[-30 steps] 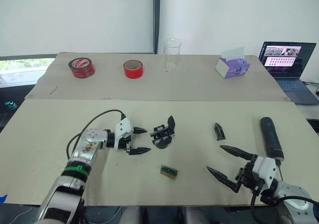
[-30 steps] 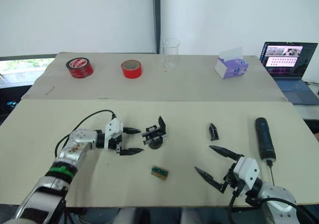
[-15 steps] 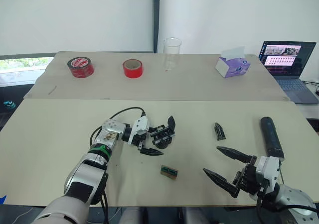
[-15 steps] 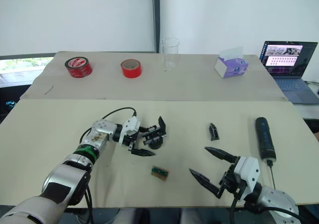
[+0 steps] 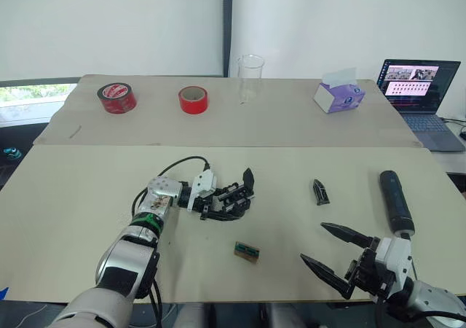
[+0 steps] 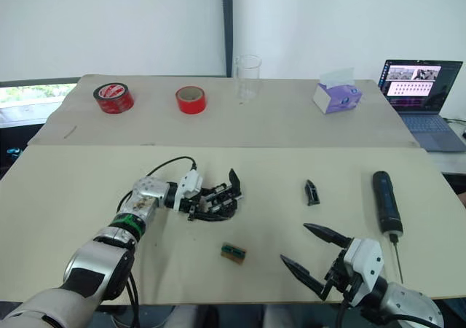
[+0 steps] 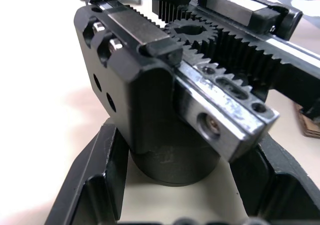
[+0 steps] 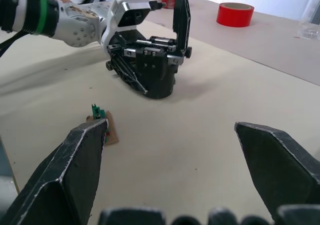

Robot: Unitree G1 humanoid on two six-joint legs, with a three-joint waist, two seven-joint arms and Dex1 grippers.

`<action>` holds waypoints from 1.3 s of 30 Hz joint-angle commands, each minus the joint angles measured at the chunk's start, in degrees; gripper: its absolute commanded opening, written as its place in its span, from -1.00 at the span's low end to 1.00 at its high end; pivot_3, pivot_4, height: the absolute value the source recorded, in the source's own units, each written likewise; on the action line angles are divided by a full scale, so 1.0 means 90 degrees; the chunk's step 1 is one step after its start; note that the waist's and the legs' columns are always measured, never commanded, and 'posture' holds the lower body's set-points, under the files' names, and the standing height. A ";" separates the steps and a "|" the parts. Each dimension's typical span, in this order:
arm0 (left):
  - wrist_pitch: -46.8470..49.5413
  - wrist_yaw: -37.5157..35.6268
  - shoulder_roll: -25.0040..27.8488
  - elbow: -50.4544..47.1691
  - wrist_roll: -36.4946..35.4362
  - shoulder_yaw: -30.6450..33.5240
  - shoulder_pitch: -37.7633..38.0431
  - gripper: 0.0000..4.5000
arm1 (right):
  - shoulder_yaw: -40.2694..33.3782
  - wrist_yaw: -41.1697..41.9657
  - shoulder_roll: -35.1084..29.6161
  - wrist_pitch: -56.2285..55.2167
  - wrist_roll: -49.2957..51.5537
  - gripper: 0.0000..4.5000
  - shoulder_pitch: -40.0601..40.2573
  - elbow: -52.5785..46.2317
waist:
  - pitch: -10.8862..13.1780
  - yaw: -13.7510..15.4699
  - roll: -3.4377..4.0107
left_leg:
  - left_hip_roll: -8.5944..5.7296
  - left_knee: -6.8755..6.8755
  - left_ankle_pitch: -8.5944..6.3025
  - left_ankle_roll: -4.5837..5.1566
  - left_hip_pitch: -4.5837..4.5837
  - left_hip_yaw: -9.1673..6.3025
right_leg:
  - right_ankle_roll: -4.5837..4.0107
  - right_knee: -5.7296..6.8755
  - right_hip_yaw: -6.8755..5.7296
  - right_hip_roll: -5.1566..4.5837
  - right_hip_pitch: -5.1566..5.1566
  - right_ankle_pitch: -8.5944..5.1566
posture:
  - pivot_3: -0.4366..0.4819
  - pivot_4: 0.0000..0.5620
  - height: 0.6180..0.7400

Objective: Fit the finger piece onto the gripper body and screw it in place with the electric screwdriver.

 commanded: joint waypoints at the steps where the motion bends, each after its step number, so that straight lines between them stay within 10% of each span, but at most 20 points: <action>1: 0.1205 0.1324 0.0007 -0.2309 -0.0156 0.0244 0.0902 0.03 | -0.0050 0.0084 0.0052 -0.0250 -0.0023 1.00 -0.0029 0.0025 | -0.0001 -0.0003 0.0002 | 0.0002 0.0000 0.0000 -0.0001 0.0001 0.0000 | 0.0000 0.0000 0.0001 0.0000 0.0000 0.0000 | -0.05 -0.47 1.00; 7: 0.3058 0.3271 -0.0150 -0.5394 0.0170 0.0080 0.2546 0.03 | 0.0027 0.0195 0.0093 -0.0333 -0.0093 1.00 -0.0142 0.0185 | -0.0001 0.0030 0.0003 | 0.0001 -0.0002 0.0000 -0.0001 0.0004 -0.0002 | 0.0000 0.0005 0.0003 -0.0010 0.0002 0.0000 | -0.05 -0.47 1.00; 19: 0.4212 0.4761 -0.0415 -0.6678 0.0413 -0.0419 0.3535 0.03 | 0.0070 0.0643 -0.0177 -0.0269 -0.0031 1.00 -0.0723 0.0616 | -0.0003 0.0082 0.0006 | -0.0005 -0.0004 -0.0001 -0.0001 0.0011 -0.0001 | 0.0000 -0.0001 0.0002 -0.0011 0.0009 0.0001 | -0.05 -0.47 1.00; 21: 0.4258 0.4785 -0.0371 -0.6659 0.0322 -0.0370 0.3539 0.49 | 0.0070 0.0657 -0.0183 -0.0272 -0.0024 1.00 -0.0745 0.0637 | -0.0003 0.0082 0.0006 | -0.0005 -0.0006 0.0000 -0.0001 0.0011 -0.0001 | 0.0000 -0.0002 0.0003 -0.0011 0.0009 0.0001 | -0.05 -0.47 1.00; 24: 0.4173 0.4585 -0.0176 -0.6520 0.0154 -0.0283 0.3481 0.98 | 0.0062 0.0638 -0.0134 -0.0266 0.0001 1.00 -0.0748 0.0624 | -0.0003 0.0072 0.0006 | -0.0004 -0.0005 0.0000 -0.0001 0.0016 0.0000 | -0.0001 0.0002 0.0004 -0.0010 0.0010 0.0001 | -0.05 -0.47 1.00; 32: 0.3124 0.2689 0.0917 -0.5047 -0.0306 -0.0362 0.2792 0.98 | 0.0065 0.0562 -0.0104 -0.0265 -0.0030 1.00 -0.0694 0.0582 | -0.0005 0.0024 0.0009 | -0.0003 -0.0017 0.0000 -0.0002 0.0035 0.0003 | -0.0008 0.0005 0.0005 -0.0005 0.0016 -0.0003 | -0.05 -0.47 1.00; 39: 0.1605 0.1274 0.0715 -0.2875 -0.0430 -0.0474 0.1610 0.98 | 0.0068 0.0486 -0.0090 -0.0266 -0.0059 1.00 -0.0683 0.0583 | -0.0006 0.0083 0.0009 | -0.0010 -0.0015 0.0000 -0.0002 0.0042 0.0009 | -0.0006 0.0002 0.0005 -0.0007 0.0028 -0.0003 | -0.05 -0.47 1.00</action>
